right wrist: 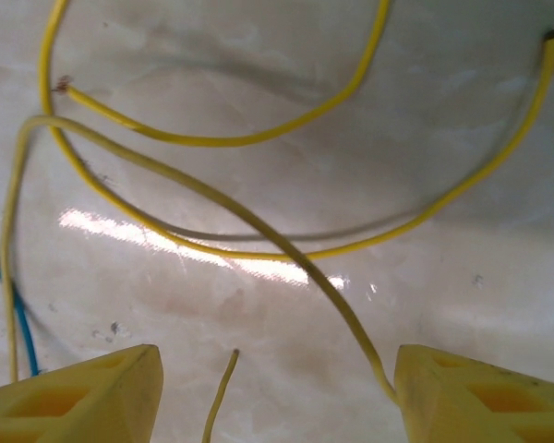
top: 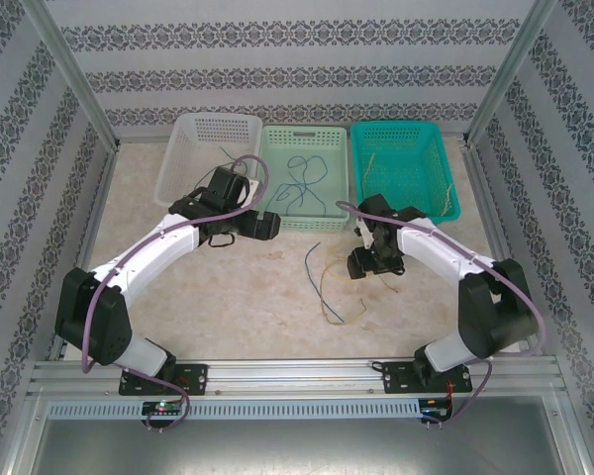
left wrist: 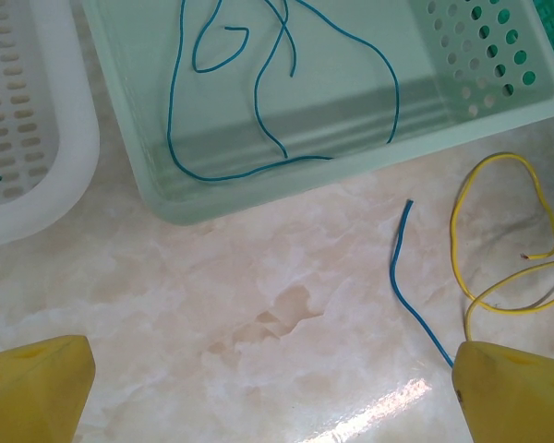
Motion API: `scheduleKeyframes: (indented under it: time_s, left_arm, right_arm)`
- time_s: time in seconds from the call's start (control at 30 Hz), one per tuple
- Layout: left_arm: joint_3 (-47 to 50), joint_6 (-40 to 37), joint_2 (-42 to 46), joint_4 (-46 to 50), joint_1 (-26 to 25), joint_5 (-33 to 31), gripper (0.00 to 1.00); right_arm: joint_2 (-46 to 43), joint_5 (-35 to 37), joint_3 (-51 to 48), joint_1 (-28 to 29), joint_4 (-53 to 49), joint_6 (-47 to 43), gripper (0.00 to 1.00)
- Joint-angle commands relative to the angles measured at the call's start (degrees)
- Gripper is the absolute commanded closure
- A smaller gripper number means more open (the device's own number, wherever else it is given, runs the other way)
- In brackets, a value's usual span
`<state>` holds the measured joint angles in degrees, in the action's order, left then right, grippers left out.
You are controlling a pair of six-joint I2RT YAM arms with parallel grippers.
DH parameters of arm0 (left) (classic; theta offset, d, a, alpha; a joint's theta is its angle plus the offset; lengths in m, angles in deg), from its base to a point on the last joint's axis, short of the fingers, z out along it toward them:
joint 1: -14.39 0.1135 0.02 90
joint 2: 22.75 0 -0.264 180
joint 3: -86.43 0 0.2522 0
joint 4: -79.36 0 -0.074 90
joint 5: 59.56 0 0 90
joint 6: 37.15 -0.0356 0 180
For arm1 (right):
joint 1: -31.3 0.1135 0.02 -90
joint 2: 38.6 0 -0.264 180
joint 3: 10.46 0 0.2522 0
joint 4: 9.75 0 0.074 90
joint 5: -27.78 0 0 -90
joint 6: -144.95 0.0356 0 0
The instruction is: Untangle the cables
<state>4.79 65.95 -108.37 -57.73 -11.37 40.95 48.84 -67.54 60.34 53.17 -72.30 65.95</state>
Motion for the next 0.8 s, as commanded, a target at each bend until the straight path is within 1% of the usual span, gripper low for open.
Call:
scheduleKeyframes:
  time_s: [0.0, 0.07, 0.1, 0.2, 0.27, 0.3, 0.33, 0.4, 0.5, 0.63, 0.67, 0.77]
  left_arm:
    - [-0.96, -0.72, 0.37, -1.02, 0.58, 0.07, 0.00]
    - [-1.04, -0.76, 0.41, -1.07, 0.54, -0.03, 0.00]
    - [-1.07, -0.76, 0.42, -1.11, 0.55, -0.10, 0.00]
    - [-1.19, -0.81, 0.20, -1.20, 0.54, 0.03, 0.00]
    - [-1.55, -0.93, -0.19, -0.87, 0.61, 0.04, 0.00]
    - [-1.56, -0.90, -0.29, -0.85, 0.60, -0.03, 0.00]
    - [-1.51, -0.89, -0.36, -0.93, 0.60, -0.11, 0.00]
    - [-1.51, -0.85, -0.71, -1.01, 0.61, -0.15, 0.00]
    - [-1.56, -0.54, -1.08, -1.24, 0.54, 0.01, 0.00]
    - [-1.38, -0.32, -1.36, -1.86, 0.54, 0.36, 0.00]
    - [-1.39, -0.24, -1.38, -1.97, 0.54, 0.46, 0.01]
    - [-1.42, -0.28, -1.56, -2.05, 0.55, 0.70, 0.00]
  right_arm:
    - [1.96, 0.64, 0.38, -0.42, 0.96, -0.36, 0.38]
    - [2.58, -0.20, -0.06, -0.25, 1.72, -0.66, 0.42]
    - [2.65, -0.01, -0.31, -0.18, 1.89, -0.79, 0.46]
    - [1.92, 0.55, -0.27, 0.21, 1.93, -1.06, 0.71]
    - [-0.67, 0.60, -0.02, 1.21, 1.51, -1.74, 0.90]
    - [-2.12, 0.35, 0.24, 1.77, 1.22, -2.48, 0.96]
    - [-4.05, -0.10, 0.58, 2.46, 0.81, -3.67, 1.00]
    - [-7.93, -0.72, 1.52, 3.40, -0.32, -5.62, 1.00]
    - [-14.30, -1.93, 3.63, 3.21, -1.49, -7.07, 1.00]
    - [-22.40, -7.87, 6.60, 2.87, -1.00, -9.84, 1.00]
    - [-23.94, -8.40, 7.24, 2.83, -0.85, -10.49, 1.00]
    - [-27.09, -6.77, 9.80, 2.61, -1.30, -12.17, 1.00]
